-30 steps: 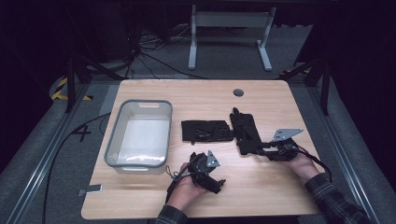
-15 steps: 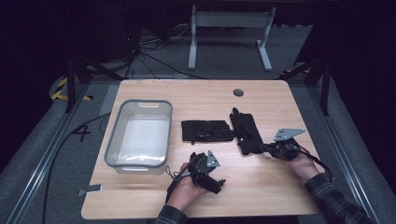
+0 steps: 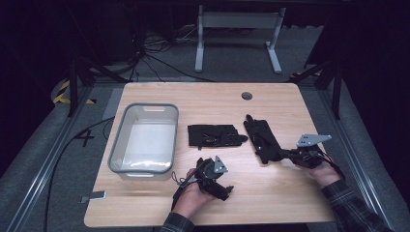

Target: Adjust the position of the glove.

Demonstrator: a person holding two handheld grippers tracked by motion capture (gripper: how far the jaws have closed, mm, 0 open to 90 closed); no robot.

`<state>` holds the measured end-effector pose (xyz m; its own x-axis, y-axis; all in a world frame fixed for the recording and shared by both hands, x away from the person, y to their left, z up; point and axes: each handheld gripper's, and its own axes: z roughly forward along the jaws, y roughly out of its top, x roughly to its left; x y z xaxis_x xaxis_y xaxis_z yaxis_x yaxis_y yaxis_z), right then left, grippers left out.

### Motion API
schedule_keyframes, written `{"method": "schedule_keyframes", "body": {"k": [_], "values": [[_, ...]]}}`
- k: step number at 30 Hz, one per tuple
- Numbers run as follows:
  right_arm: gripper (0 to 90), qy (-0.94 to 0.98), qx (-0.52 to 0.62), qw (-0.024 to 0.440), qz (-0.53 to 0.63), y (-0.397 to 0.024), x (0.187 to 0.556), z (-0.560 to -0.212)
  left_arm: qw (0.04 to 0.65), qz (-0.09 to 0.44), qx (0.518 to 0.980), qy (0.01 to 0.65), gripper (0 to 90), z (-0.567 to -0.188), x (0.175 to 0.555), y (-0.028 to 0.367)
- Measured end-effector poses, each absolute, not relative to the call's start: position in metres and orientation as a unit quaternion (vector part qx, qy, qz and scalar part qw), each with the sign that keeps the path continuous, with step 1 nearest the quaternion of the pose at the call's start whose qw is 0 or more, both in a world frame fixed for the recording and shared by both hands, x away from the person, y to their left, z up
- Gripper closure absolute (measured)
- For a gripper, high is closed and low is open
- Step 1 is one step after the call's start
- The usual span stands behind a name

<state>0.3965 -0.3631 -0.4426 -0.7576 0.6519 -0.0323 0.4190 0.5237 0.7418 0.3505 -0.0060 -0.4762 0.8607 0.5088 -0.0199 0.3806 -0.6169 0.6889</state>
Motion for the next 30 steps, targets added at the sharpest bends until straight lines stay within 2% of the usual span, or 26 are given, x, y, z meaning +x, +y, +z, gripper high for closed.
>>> {"method": "schedule_keyframes", "body": {"k": [21,23,27,30], "values": [[86.9,0.87,0.299,0.11,0.375,-0.378,0.344,-0.439,0.361,0.089,0.895,0.248,0.1,-0.476,0.35,-0.006],[83.1,0.872,0.299,0.102,0.374,-0.379,0.341,-0.441,0.361,0.089,0.895,0.248,0.1,-0.476,0.35,-0.006],[69.4,0.87,0.295,0.098,0.384,-0.381,0.341,-0.438,0.361,0.089,0.895,0.248,0.1,-0.476,0.35,-0.006],[71.1,0.866,0.297,0.096,0.391,-0.38,0.345,-0.434,0.361,0.089,0.895,0.248,0.1,-0.476,0.35,-0.006]]}}
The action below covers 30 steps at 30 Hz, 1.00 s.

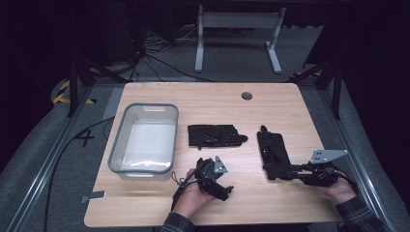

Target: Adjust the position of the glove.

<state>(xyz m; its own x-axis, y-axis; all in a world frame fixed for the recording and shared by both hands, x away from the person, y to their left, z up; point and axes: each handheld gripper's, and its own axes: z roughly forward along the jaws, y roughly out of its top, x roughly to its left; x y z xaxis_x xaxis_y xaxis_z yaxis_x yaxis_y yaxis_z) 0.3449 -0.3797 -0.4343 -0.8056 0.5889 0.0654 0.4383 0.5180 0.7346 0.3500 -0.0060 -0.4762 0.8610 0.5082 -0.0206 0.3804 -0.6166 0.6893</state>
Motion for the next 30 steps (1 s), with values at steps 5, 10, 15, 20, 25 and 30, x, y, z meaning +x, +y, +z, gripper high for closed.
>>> {"method": "schedule_keyframes", "body": {"k": [5,10,15,20,25,30], "values": [[84.4,0.865,0.299,0.101,0.39,-0.376,0.36,-0.429,0.361,0.088,0.895,0.248,0.2,-0.476,0.35,-0.006],[89.7,0.866,0.304,0.105,0.384,-0.37,0.38,-0.426,0.361,0.088,0.895,0.248,0.2,-0.476,0.35,-0.006],[89.8,0.869,0.303,0.113,0.373,-0.365,0.398,-0.43,0.361,0.089,0.895,0.248,0.1,-0.476,0.35,-0.006],[89.8,0.873,0.304,0.113,0.365,-0.359,0.415,-0.436,0.361,0.088,0.895,0.248,0.1,-0.476,0.35,-0.006],[89.8,0.881,0.303,0.111,0.347,-0.355,0.422,-0.443,0.361,0.089,0.895,0.248,0.2,-0.476,0.35,-0.006],[90.0,0.883,0.302,0.107,0.344,-0.354,0.422,-0.448,0.361,0.089,0.895,0.248,0.1,-0.476,0.35,-0.006]]}}
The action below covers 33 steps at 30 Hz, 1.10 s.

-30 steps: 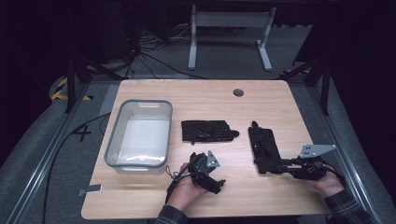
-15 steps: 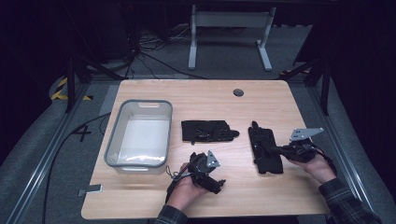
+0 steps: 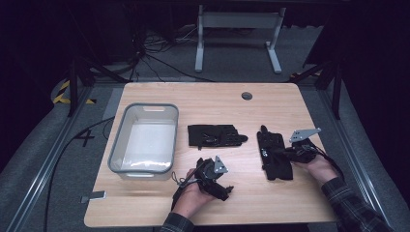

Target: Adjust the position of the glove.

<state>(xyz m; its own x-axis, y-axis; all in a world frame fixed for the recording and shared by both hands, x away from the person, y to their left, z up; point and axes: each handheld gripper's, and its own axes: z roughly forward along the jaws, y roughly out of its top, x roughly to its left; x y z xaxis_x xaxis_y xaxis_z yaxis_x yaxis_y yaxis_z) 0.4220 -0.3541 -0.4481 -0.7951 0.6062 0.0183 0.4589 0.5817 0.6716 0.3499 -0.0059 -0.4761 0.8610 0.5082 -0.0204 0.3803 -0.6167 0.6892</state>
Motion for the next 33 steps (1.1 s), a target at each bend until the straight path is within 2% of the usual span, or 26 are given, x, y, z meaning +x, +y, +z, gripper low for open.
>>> {"method": "schedule_keyframes", "body": {"k": [8,28,33], "values": [[90.0,0.886,0.297,0.098,0.342,-0.359,0.414,-0.448,0.361,0.089,0.895,0.248,0.1,-0.476,0.35,-0.006],[90.0,0.894,0.287,0.09,0.333,-0.36,0.351,-0.447,0.361,0.089,0.895,0.249,0.2,-0.476,0.35,-0.006],[89.0,0.896,0.279,0.09,0.335,-0.36,0.349,-0.447,0.361,0.089,0.895,0.249,0.2,-0.476,0.35,-0.006]]}}
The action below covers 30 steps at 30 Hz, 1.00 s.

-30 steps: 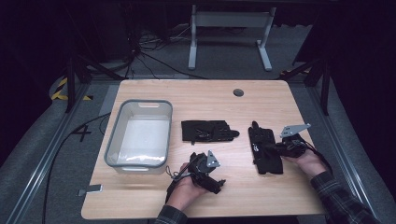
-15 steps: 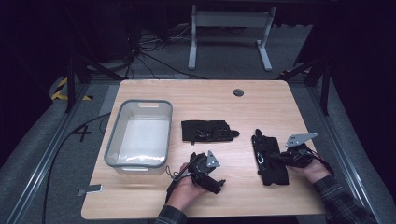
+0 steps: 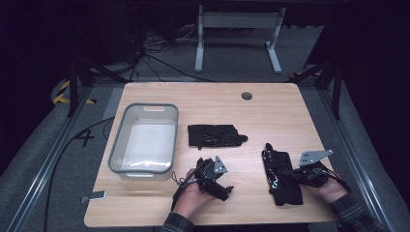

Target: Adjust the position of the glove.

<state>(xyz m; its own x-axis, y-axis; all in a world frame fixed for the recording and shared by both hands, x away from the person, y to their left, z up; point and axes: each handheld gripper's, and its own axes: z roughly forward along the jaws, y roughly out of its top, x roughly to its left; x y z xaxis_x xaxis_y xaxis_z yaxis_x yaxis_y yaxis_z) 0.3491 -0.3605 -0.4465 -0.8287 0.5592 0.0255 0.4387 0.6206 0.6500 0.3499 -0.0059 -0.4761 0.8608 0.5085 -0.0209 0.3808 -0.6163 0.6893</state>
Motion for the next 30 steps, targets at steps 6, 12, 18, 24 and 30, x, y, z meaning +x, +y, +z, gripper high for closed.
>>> {"method": "schedule_keyframes", "body": {"k": [6,12,18,24,30], "values": [[71.3,0.876,0.29,0.113,0.367,-0.374,0.355,-0.436,0.361,0.089,0.895,0.249,0.2,-0.476,0.35,-0.006],[48.9,0.86,0.336,0.132,0.36,-0.397,0.374,-0.44,0.361,0.088,0.895,0.249,0.2,-0.476,0.35,-0.006],[32.9,0.845,0.37,0.145,0.359,-0.419,0.386,-0.452,0.361,0.088,0.895,0.248,0.2,-0.476,0.35,-0.006],[20.8,0.836,0.383,0.164,0.357,-0.427,0.392,-0.462,0.361,0.088,0.895,0.248,0.2,-0.476,0.35,-0.006],[17.6,0.836,0.389,0.175,0.346,-0.428,0.392,-0.462,0.358,0.089,0.896,0.247,0.4,-0.476,0.351,-0.006]]}}
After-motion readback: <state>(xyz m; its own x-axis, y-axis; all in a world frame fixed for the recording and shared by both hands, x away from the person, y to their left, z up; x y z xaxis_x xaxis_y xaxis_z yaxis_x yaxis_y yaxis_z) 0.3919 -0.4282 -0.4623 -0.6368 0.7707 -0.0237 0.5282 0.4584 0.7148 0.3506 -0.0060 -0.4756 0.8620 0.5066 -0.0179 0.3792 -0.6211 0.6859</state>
